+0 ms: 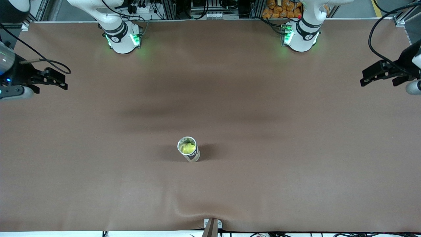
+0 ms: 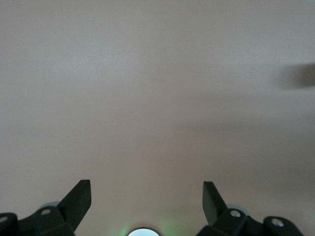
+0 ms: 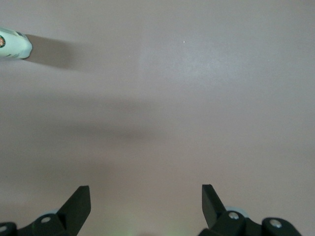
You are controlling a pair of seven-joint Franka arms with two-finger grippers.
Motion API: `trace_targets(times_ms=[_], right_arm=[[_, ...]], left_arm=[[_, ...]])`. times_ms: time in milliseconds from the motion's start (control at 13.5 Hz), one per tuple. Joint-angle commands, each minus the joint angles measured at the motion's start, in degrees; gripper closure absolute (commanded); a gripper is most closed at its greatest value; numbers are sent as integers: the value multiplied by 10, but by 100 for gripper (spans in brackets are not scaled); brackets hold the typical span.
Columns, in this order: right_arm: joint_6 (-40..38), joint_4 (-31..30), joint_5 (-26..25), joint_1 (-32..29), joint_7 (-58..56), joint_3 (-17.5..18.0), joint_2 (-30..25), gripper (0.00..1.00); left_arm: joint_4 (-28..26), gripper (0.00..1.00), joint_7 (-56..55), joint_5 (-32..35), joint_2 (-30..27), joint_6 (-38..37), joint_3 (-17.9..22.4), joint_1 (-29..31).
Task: Insert tennis ball vertically with right arm
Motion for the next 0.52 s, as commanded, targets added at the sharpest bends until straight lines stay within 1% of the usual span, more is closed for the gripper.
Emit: trace_targets(times_ms=[0,74,446], right_arm=[[-20,18,-6,4,10,-1,-2,0],[-20,19,-7,5,10,-1,-2,0],[-21,16,-7,2,9,-2,2,0]], left_arm=[[-120,0,3,11,-78,58,-6,4],[-127,0,4,11,-80,64,-3,5],[-121,0,9,10,-70,65,0,6]])
